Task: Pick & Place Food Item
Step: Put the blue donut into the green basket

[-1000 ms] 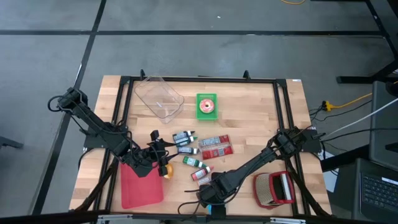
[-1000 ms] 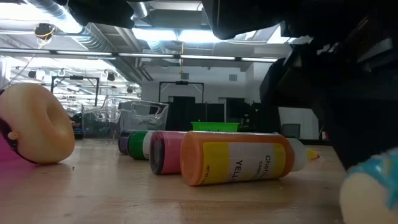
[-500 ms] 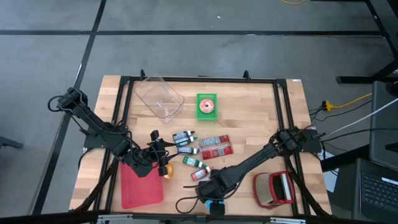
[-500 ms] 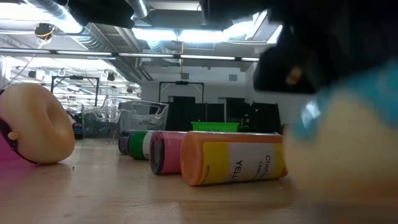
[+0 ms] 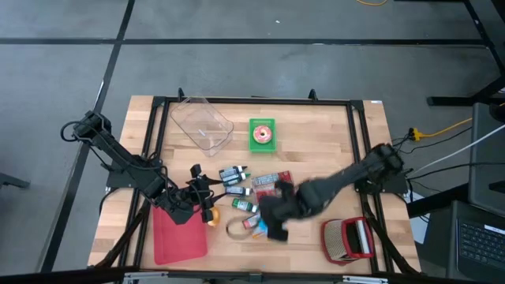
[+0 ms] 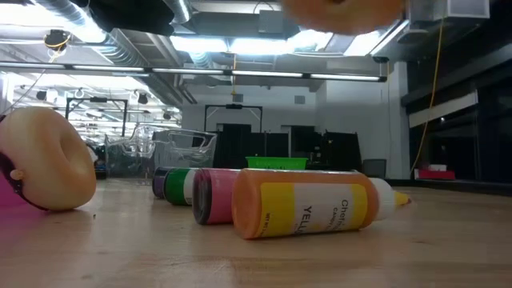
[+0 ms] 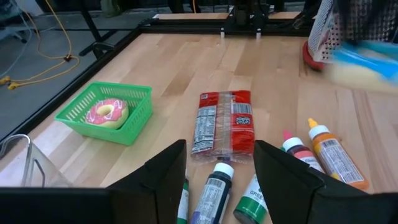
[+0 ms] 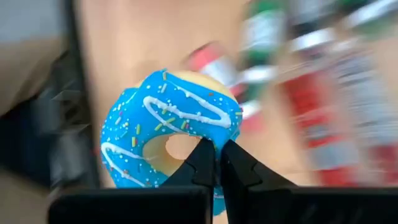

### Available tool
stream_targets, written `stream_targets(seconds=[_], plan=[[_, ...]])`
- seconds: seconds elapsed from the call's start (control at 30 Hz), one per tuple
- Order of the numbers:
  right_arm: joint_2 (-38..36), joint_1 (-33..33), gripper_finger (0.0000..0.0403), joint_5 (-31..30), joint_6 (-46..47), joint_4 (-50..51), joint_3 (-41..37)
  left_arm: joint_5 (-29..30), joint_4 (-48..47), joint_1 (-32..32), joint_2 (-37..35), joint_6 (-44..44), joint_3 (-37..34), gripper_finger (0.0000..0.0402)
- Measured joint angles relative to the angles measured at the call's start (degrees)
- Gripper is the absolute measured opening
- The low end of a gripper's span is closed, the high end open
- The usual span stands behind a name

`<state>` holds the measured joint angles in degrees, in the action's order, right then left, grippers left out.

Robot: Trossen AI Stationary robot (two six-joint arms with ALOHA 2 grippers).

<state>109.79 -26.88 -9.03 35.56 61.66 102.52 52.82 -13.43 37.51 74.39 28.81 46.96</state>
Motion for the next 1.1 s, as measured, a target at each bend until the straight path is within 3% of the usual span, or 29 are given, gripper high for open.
stream_targets(seconds=[0.13,0.3,0.47,0.67,0.87,1.1], plan=[[-4.0,7.5,0.0008,-6.3,-5.5,2.6,0.0,0.0,0.2,-0.6,0.0,-0.1,0.0,0.0182],[-5.9,20.3,0.0008,-7.3,-14.5,1.6,0.1,0.2,0.6,-0.9,0.0,-0.5,0.0,0.0182],[-5.5,32.6,0.0008,-2.7,-22.8,-1.2,0.0,0.5,3.4,-0.9,0.0,-3.7,0.0,0.0182],[-3.6,46.3,0.0008,11.5,-28.2,-7.7,0.1,0.0,4.3,-0.9,0.0,-6.7,0.0,0.0182],[2.4,53.1,0.0008,14.4,-30.2,-7.5,0.0,-0.6,4.2,-2.2,0.0,-7.8,0.0,0.0182],[10.3,53.6,0.0008,17.4,-31.2,-9.1,0.0,-3.5,3.9,-4.2,0.0,-9.1,0.0,0.0182]])
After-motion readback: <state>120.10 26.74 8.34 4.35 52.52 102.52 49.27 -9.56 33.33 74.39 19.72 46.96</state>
